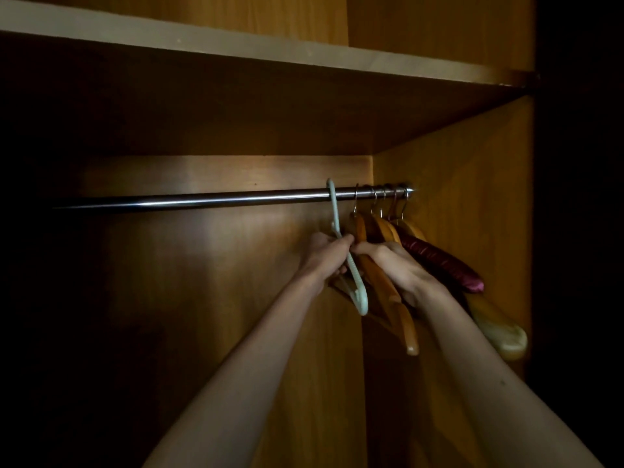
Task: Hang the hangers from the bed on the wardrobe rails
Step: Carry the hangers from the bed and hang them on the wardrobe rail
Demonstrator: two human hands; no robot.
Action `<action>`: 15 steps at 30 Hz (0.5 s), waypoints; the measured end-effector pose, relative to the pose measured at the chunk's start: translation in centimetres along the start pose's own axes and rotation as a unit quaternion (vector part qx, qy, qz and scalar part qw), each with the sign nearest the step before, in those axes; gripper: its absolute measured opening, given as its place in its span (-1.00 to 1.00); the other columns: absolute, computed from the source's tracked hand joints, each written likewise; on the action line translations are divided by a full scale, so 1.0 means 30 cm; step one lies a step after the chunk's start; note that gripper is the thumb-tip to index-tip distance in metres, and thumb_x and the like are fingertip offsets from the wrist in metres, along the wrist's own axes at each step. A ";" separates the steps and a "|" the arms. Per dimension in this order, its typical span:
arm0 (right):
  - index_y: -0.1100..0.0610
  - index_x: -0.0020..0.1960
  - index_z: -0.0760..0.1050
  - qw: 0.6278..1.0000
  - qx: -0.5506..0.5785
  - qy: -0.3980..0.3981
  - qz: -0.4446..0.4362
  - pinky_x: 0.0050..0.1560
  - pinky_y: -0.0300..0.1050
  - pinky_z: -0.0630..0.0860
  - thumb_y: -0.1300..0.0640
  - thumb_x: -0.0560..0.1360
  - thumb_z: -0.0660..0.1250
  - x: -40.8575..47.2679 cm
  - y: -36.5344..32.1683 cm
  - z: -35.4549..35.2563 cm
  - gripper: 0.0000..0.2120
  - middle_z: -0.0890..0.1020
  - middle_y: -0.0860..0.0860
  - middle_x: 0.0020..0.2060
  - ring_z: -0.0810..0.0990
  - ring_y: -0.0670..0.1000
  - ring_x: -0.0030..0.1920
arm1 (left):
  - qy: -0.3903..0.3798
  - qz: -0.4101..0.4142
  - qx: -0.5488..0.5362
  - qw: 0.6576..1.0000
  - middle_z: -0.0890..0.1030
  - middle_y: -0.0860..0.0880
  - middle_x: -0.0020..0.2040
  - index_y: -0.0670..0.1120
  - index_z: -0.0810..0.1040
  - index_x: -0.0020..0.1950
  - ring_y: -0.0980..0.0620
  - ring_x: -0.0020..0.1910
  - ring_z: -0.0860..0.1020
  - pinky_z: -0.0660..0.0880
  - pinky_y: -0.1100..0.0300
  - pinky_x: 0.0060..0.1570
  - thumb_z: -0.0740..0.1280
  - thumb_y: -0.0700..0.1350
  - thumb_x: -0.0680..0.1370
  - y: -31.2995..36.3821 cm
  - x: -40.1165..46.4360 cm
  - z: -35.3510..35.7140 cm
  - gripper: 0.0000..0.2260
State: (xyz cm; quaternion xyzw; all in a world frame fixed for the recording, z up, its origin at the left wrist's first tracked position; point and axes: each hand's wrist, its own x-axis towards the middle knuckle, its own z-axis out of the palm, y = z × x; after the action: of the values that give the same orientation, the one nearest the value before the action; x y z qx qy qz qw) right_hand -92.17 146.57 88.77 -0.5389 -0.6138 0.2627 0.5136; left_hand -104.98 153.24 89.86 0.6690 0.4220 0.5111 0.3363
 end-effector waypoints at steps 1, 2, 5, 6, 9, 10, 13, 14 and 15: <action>0.07 -0.01 0.73 1.000 0.003 0.004 0.007 0.01 -0.04 0.58 -0.17 0.50 0.32 0.000 0.001 -0.005 -0.64 0.76 0.04 -0.12 0.71 0.04 -0.02 | 0.000 -0.002 -0.007 1.000 0.54 0.02 -0.53 -0.14 0.63 -0.23 0.18 -0.65 0.45 0.36 0.37 -0.61 0.31 -0.01 0.59 0.000 0.003 0.012 -0.71; 0.08 -0.01 0.73 1.000 0.005 0.006 0.011 -0.02 -0.05 0.59 -0.16 0.50 0.33 -0.001 0.002 -0.009 -0.64 0.76 0.05 -0.12 0.71 0.04 -0.04 | 0.000 -0.005 -0.013 1.000 0.55 0.00 -0.49 -0.16 0.63 -0.19 0.18 -0.65 0.45 0.35 0.37 -0.61 0.30 -0.01 0.59 0.000 0.006 0.023 -0.72; 0.10 -0.01 0.73 1.000 0.009 0.004 0.019 0.00 -0.03 0.62 -0.14 0.51 0.33 -0.006 0.011 -0.016 -0.66 0.76 0.05 -0.11 0.73 0.04 -0.06 | -0.005 -0.013 -0.030 0.999 0.57 -0.07 -0.41 -0.20 0.63 -0.10 0.14 -0.60 0.48 0.35 0.36 -0.61 0.27 -0.03 0.62 -0.005 0.002 0.042 -0.72; 0.08 -0.02 0.73 1.000 0.010 0.007 0.021 -0.05 -0.07 0.61 -0.14 0.51 0.33 -0.011 0.018 -0.016 -0.67 0.76 0.02 -0.14 0.73 0.00 -0.09 | -0.013 -0.016 -0.036 0.999 0.57 -0.08 -0.39 -0.21 0.62 -0.07 0.12 -0.56 0.50 0.36 0.35 -0.61 0.26 -0.03 0.64 -0.009 -0.004 0.046 -0.72; 0.00 -0.06 0.71 0.999 0.037 0.032 0.023 -0.37 -0.29 0.54 -0.14 0.52 0.35 -0.033 0.038 -0.007 -0.74 0.76 -0.06 -0.23 0.71 -0.16 -0.29 | -0.035 -0.009 -0.058 0.998 0.55 -0.01 -0.44 -0.19 0.62 -0.06 0.13 -0.54 0.50 0.38 0.36 -0.60 0.24 0.01 0.67 -0.021 -0.030 0.054 -0.69; 0.00 -0.04 0.71 0.998 0.050 0.044 0.023 -0.42 -0.32 0.52 -0.13 0.52 0.36 -0.042 0.041 -0.003 -0.76 0.76 -0.04 -0.21 0.71 -0.15 -0.30 | -0.036 -0.002 -0.064 0.997 0.54 0.02 -0.47 -0.17 0.62 -0.10 0.16 -0.57 0.48 0.38 0.36 -0.60 0.24 0.04 0.67 -0.026 -0.042 0.056 -0.66; -0.03 0.03 0.66 0.993 0.076 0.085 0.037 -0.40 -0.29 0.49 -0.16 0.55 0.34 -0.083 0.056 0.013 -0.77 0.72 -0.12 -0.25 0.68 -0.14 -0.26 | -0.024 0.009 -0.093 0.995 0.56 0.02 -0.44 -0.12 0.62 -0.15 0.17 -0.56 0.48 0.39 0.34 -0.57 0.21 0.18 0.65 -0.068 -0.086 0.060 -0.57; -0.08 -0.02 0.63 0.991 0.087 0.098 0.039 -0.45 -0.33 0.47 -0.16 0.57 0.33 -0.108 0.067 0.021 -0.81 0.69 -0.20 -0.35 0.66 -0.21 -0.32 | -0.018 0.005 -0.112 0.994 0.57 0.02 -0.43 -0.12 0.65 -0.12 0.16 -0.54 0.49 0.40 0.32 -0.55 0.20 0.21 0.65 -0.094 -0.103 0.060 -0.54; -0.11 -0.09 0.59 0.988 0.100 0.113 0.038 -0.52 -0.40 0.45 -0.15 0.58 0.33 -0.139 0.084 0.029 -0.84 0.65 -0.26 -0.45 0.64 -0.27 -0.39 | -0.014 -0.010 -0.139 0.990 0.59 0.02 -0.42 -0.11 0.68 -0.08 0.16 -0.52 0.50 0.41 0.31 -0.53 0.20 0.22 0.65 -0.125 -0.120 0.061 -0.54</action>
State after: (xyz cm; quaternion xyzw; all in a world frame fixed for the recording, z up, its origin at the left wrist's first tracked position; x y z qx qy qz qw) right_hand -92.45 143.59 84.83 -0.5342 -0.5018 0.2792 0.6204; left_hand -104.48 151.49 84.66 0.6188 0.3481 0.5520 0.4373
